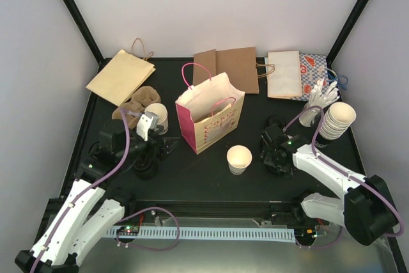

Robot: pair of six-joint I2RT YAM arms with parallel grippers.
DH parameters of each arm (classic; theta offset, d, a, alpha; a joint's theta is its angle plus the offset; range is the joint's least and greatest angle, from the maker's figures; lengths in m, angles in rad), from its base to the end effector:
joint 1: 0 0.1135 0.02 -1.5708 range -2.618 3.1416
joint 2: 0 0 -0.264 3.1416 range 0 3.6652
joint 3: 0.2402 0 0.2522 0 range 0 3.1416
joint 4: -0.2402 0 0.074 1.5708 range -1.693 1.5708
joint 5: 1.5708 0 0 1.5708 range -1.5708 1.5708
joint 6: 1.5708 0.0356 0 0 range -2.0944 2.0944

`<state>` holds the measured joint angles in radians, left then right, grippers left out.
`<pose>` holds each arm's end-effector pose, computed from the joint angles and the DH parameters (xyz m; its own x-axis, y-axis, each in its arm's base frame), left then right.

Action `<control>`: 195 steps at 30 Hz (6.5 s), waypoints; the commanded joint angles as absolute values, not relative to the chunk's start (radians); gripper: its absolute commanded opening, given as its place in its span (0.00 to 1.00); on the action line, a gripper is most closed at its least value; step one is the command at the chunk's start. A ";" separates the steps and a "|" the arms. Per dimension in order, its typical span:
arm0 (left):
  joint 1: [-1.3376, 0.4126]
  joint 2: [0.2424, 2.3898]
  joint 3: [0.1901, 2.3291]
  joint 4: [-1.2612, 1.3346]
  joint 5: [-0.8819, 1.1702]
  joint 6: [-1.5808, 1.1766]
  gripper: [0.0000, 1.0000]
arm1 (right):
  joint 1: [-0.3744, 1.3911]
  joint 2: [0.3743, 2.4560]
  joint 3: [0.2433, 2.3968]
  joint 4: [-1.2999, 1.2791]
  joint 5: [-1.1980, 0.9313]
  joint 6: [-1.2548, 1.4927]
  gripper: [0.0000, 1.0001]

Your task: Pack the takeout coffee

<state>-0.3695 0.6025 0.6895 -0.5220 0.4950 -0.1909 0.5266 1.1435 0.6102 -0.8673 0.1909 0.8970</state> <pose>0.1215 -0.0652 0.2998 -0.5223 0.0233 -0.8524 0.6319 0.6818 -0.3686 0.1508 0.0798 0.1735 -0.8955 0.3669 -0.2518 0.3753 0.9268 0.0157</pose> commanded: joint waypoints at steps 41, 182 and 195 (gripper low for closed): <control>-0.370 0.616 0.690 -0.509 0.515 -0.189 0.99 | 0.452 1.219 0.571 -0.773 0.171 0.898 0.88; -0.830 0.732 0.500 -0.166 0.265 -0.641 0.99 | 1.011 1.476 0.887 -1.013 0.094 0.629 0.68; -0.831 0.755 0.512 -0.186 0.275 -0.650 0.99 | 1.053 1.489 0.835 -1.057 -0.092 0.574 0.66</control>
